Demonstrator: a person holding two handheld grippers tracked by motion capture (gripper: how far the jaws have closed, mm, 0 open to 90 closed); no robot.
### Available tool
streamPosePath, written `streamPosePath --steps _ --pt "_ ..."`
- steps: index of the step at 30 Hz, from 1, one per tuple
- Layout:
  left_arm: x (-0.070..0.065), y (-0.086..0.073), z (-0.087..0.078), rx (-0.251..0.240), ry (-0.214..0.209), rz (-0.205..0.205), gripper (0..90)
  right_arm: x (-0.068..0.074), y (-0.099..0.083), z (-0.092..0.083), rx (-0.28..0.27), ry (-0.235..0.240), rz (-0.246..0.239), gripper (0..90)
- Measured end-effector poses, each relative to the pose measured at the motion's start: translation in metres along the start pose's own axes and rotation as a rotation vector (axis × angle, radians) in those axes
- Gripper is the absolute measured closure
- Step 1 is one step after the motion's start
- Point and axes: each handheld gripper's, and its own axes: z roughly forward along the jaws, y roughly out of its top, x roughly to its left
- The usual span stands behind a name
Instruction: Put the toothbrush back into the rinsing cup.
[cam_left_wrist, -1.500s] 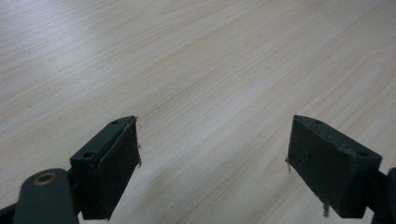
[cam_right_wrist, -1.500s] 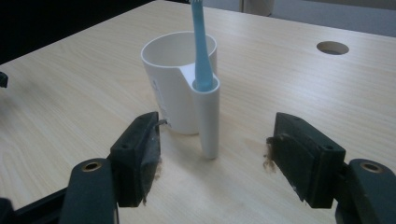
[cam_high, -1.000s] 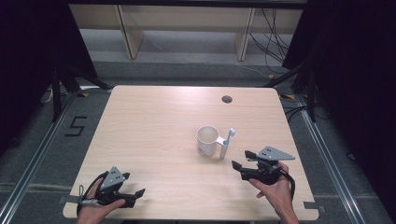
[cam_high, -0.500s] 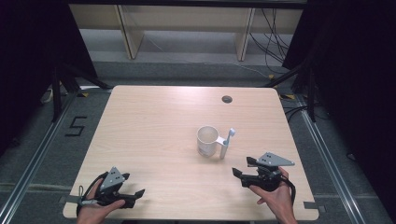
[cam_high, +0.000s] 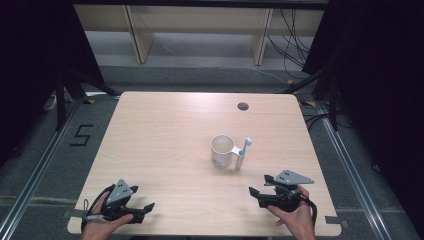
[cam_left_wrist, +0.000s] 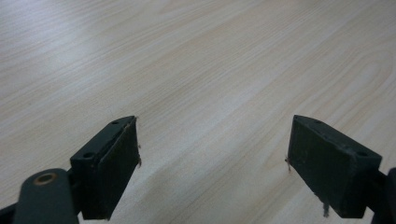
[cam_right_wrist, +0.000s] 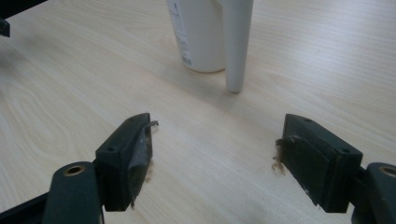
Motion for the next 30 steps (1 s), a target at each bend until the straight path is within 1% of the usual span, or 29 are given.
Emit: streamPosePath --steps 1,2,3,4,5,6,7,8,9,10,11,13,14,15,16,17,18,19,20,22,23,24,25,26,27,28,29,30 --pt "-0.001 0.000 0.001 -0.009 -0.003 -0.008 15.9 0.002 -0.001 0.001 -0.004 0.007 0.020 25.9" --pt "-0.002 0.000 0.001 -0.015 -0.006 -0.013 15.9 0.001 -0.002 0.000 0.003 -0.002 -0.004 25.5" --pt "-0.002 0.000 0.001 -0.014 -0.005 -0.013 15.9 0.002 -0.002 -0.001 0.013 -0.004 -0.004 25.3" --pt "-0.002 0.000 0.001 -0.013 -0.005 -0.011 15.9 0.004 -0.003 -0.001 0.010 -0.002 0.017 25.1" --pt "-0.002 0.000 0.001 -0.014 -0.005 -0.012 15.9 0.005 -0.004 -0.002 0.023 -0.002 0.025 24.8" --pt "-0.002 0.000 0.001 -0.014 -0.006 -0.012 15.9 0.004 -0.005 -0.003 0.020 -0.005 0.001 24.5" --pt "-0.002 0.000 0.001 -0.014 -0.006 -0.013 15.9 0.006 -0.006 -0.002 0.013 0.001 0.025 24.1" --pt "-0.001 0.000 0.001 -0.014 -0.005 -0.013 15.9 0.004 -0.006 -0.003 0.022 -0.004 0.000 23.7" --pt "-0.001 0.000 0.001 -0.015 -0.006 -0.014 15.9 0.005 -0.008 -0.003 0.031 0.003 0.013 23.6" --pt "-0.001 0.000 0.001 -0.016 -0.006 -0.014 15.9 0.005 -0.008 -0.004 0.036 -0.004 0.005 23.5" --pt "-0.001 0.000 0.001 -0.016 -0.006 -0.014 15.9 0.007 -0.010 -0.004 0.047 -0.005 0.025 23.2" --pt "-0.001 0.000 0.001 -0.017 -0.009 -0.013 15.9 0.005 -0.010 -0.005 0.045 -0.004 -0.003 22.8" --pt "0.000 -0.001 0.001 -0.013 -0.009 -0.008 15.9 0.008 -0.011 -0.006 0.058 -0.008 0.042 22.7" --pt "-0.001 -0.001 0.001 -0.017 -0.009 -0.013 15.9 0.005 -0.012 -0.006 0.051 -0.005 0.009 22.8" --pt "0.000 0.000 0.000 -0.005 0.002 -0.005 15.9 0.007 -0.013 -0.007 0.053 -0.003 0.035 22.7" --pt "-0.001 0.000 0.001 -0.015 -0.006 -0.015 15.9 0.005 -0.013 -0.007 0.060 -0.014 0.014 22.6" --pt "-0.001 0.000 0.001 -0.014 -0.004 -0.013 15.9 0.006 -0.014 -0.008 0.068 -0.012 0.018 22.6" --pt "-0.001 0.000 0.000 -0.006 0.002 -0.006 15.9 0.005 -0.015 -0.009 0.075 -0.020 0.010 22.5" --pt "0.000 -0.001 0.001 -0.010 -0.004 -0.006 15.9 0.006 -0.016 -0.009 0.082 -0.012 0.028 22.3" --pt "-0.001 0.000 0.000 -0.005 -0.001 -0.005 15.9 0.005 -0.018 -0.010 0.080 -0.018 0.013 22.2" --pt "-0.001 -0.001 0.001 -0.016 -0.003 -0.014 15.9 0.007 -0.018 -0.010 0.081 -0.008 0.037 22.1" --pt "-0.002 -0.001 0.001 -0.015 -0.003 -0.015 15.9 0.006 -0.019 -0.011 0.080 -0.019 0.022 22.0" --pt "-0.002 -0.001 0.000 -0.016 -0.003 -0.016 15.9 0.007 -0.019 -0.013 0.089 -0.015 0.046 22.0" --pt "-0.002 -0.001 0.000 -0.017 -0.003 -0.016 15.9 0.007 -0.020 -0.013 0.086 -0.015 0.037 22.0" --pt "-0.001 -0.001 0.000 -0.016 -0.002 -0.015 15.9 0.006 -0.021 -0.014 0.086 -0.012 0.038 22.0" --pt "-0.001 -0.001 0.000 -0.014 -0.002 -0.014 15.9 0.007 -0.022 -0.014 0.084 -0.018 0.038 21.9" --pt "0.000 -0.001 0.001 -0.010 -0.007 -0.009 15.9 0.009 -0.023 -0.015 0.097 -0.022 0.053 21.9" --pt "-0.001 -0.001 0.001 -0.011 -0.004 -0.008 15.9 0.007 -0.024 -0.014 0.087 -0.029 0.017 21.9"
